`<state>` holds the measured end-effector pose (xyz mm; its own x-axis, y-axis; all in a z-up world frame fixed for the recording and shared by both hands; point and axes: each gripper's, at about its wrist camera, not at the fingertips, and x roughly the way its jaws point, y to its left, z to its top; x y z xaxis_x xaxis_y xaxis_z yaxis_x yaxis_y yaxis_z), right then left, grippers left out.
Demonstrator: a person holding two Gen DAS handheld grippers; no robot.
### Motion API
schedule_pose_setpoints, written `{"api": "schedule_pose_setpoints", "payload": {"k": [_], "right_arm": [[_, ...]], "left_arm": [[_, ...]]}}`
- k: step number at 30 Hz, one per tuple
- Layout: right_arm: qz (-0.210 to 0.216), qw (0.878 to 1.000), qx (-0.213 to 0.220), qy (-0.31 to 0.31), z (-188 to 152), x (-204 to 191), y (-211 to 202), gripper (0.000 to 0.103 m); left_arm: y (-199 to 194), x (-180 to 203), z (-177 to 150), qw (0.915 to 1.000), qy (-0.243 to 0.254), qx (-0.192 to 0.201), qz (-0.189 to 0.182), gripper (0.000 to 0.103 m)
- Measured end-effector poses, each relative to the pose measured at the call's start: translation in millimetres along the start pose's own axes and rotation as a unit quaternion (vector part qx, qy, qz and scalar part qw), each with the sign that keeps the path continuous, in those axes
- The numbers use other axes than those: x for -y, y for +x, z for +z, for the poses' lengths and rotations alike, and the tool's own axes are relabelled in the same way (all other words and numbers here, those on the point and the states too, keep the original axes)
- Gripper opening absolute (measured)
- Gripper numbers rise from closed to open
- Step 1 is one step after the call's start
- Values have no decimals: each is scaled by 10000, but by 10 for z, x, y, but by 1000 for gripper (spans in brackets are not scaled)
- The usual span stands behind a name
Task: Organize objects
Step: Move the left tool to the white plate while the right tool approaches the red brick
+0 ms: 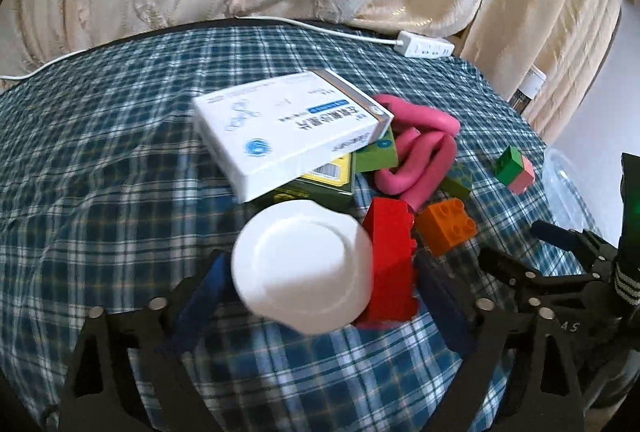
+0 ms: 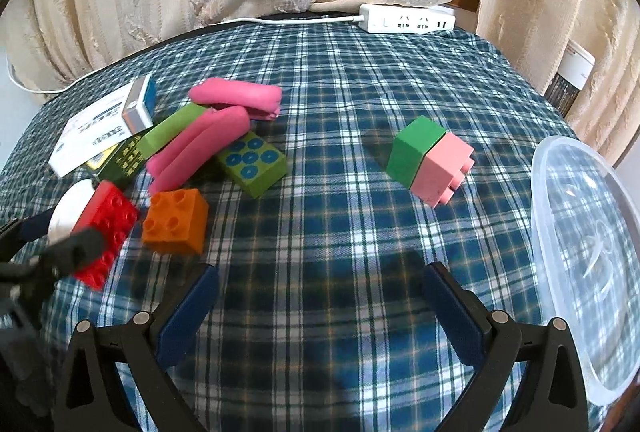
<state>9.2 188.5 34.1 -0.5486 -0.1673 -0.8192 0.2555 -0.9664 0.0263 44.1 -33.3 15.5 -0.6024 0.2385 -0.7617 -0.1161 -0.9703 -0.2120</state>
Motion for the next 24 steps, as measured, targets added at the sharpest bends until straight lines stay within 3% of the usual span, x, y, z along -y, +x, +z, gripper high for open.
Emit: {"api": "schedule_pose_setpoints", "payload": {"k": [3, 14, 21, 24], "right_arm": [[179, 9998, 15, 112, 4, 7, -28, 103], [325, 9994, -24, -82, 60, -175, 8, 103], [139, 9991, -64, -400, 29, -250, 46, 103], [234, 9984, -84, -502, 14, -227, 28, 103]], "left_arm": [[-49, 16, -14, 9998, 102, 99, 103, 81], [-270, -101, -22, 9989, 77, 431, -167, 81], [-312, -288, -24, 9985, -32, 542, 101, 80], [-281, -302, -36, 9985, -21, 515, 185, 73]]}}
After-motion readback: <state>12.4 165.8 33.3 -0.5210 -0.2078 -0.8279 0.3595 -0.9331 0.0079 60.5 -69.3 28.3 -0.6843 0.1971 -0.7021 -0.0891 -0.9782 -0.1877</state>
